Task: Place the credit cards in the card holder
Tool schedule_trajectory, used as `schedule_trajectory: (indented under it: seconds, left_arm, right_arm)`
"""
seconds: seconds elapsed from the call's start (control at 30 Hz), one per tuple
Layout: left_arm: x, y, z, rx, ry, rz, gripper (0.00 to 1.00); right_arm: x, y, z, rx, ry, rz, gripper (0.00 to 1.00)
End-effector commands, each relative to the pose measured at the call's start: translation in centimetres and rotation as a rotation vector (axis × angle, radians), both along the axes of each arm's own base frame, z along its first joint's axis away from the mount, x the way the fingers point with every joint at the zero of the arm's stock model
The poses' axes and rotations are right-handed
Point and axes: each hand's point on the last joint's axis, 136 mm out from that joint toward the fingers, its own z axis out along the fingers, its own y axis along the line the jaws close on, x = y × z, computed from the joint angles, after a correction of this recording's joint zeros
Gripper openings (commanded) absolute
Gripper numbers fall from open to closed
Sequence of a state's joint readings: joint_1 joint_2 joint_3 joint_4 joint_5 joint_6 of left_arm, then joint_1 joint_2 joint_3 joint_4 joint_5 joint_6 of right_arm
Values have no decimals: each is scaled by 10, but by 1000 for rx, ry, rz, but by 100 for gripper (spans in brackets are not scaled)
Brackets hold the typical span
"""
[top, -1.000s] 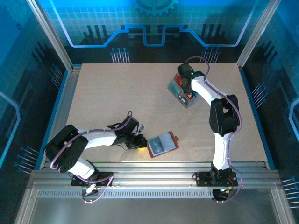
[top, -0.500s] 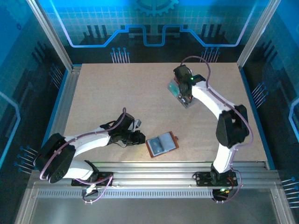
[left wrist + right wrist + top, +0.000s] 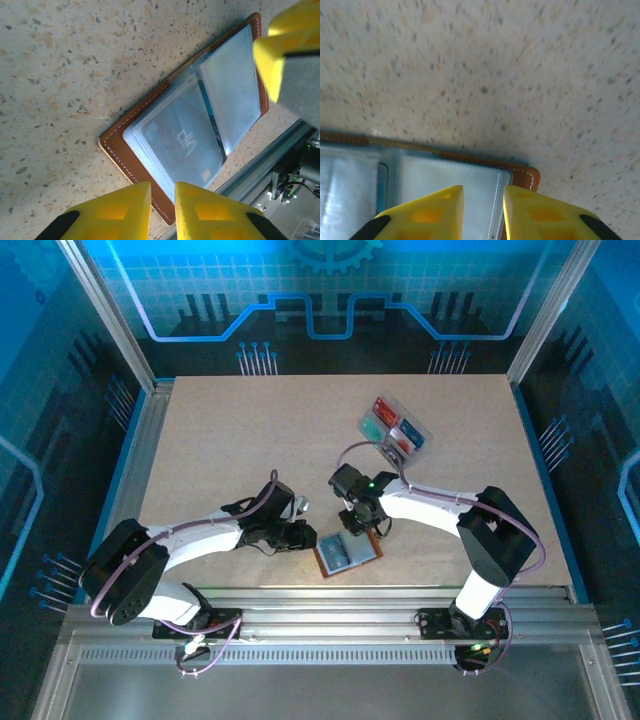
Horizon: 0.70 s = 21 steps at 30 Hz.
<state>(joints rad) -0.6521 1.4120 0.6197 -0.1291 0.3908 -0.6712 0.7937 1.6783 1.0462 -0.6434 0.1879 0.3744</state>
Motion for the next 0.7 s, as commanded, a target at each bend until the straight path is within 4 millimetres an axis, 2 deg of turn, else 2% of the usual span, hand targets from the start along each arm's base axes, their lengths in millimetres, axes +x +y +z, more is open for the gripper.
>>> schedule_trajectory:
  seconds: [0.0, 0.13, 0.33, 0.47, 0.67]
  left_arm:
    - [-4, -6, -5, -21, 14, -30, 21]
    - [-4, -10, -10, -26, 27, -34, 21]
    - [-5, -15, -17, -24, 44, -43, 21]
    - [-6, -15, -22, -20, 55, -42, 21]
    - [-8, -15, -29, -12, 67, -43, 21]
  right_arm:
    - [-8, 13, 9, 96, 0, -17, 31]
    - [-19, 13, 0, 109, 27, -13, 36]
    - [-17, 11, -9, 83, 24, -10, 36]
    - [-16, 3, -15, 10, 10, -21, 37]
    - [-28, -7, -31, -86, 27, -33, 39]
